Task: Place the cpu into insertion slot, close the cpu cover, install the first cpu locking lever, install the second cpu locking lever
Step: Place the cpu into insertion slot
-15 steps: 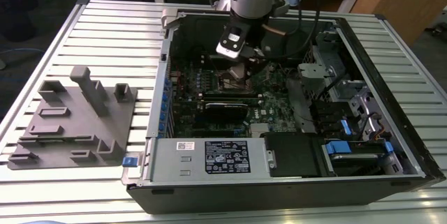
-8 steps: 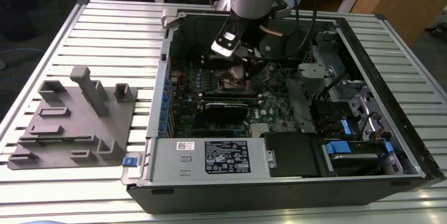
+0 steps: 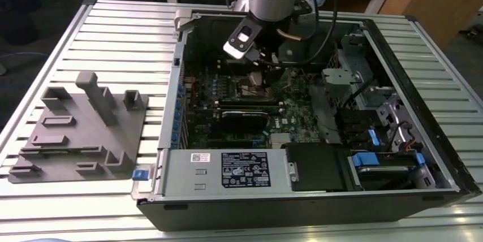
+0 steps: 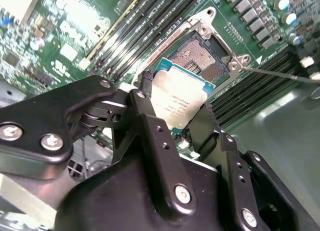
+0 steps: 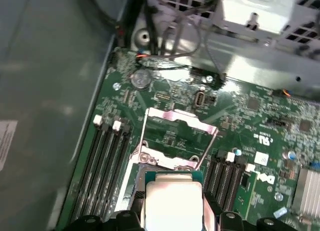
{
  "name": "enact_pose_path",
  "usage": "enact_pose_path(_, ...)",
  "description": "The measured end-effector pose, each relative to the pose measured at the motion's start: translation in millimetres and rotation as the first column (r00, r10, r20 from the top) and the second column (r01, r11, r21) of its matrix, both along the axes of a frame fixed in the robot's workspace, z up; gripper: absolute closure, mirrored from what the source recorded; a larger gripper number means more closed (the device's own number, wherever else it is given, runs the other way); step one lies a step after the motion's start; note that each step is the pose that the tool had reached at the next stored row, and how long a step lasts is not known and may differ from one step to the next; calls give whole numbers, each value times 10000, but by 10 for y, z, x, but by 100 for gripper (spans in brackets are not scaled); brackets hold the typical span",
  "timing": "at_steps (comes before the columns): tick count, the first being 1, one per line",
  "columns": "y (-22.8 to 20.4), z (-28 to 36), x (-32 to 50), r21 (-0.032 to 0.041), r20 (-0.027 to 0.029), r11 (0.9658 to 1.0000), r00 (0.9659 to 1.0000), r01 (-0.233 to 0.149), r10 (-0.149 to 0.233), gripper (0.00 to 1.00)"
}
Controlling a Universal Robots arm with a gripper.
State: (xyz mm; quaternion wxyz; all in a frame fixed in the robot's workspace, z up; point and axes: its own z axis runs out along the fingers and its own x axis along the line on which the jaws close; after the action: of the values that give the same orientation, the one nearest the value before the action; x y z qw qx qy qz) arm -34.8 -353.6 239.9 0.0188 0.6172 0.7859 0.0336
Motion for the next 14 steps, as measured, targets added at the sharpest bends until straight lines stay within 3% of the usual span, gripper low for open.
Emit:
enact_pose_path(4, 0, -10, 0, -3, 1, 9974, 9974, 718, -718, 46)
enact_pose_path(8, 0, -20, 0, -7, 1, 9894, 9894, 1449, -1449, 46)
enact_pose_path(11, 0, -28, 0, -11, 2, 9791, 9791, 2034, -2034, 46)
enact_pose_path(14, 0, -36, 0, -15, 2, 9651, 9651, 2617, -2617, 46)
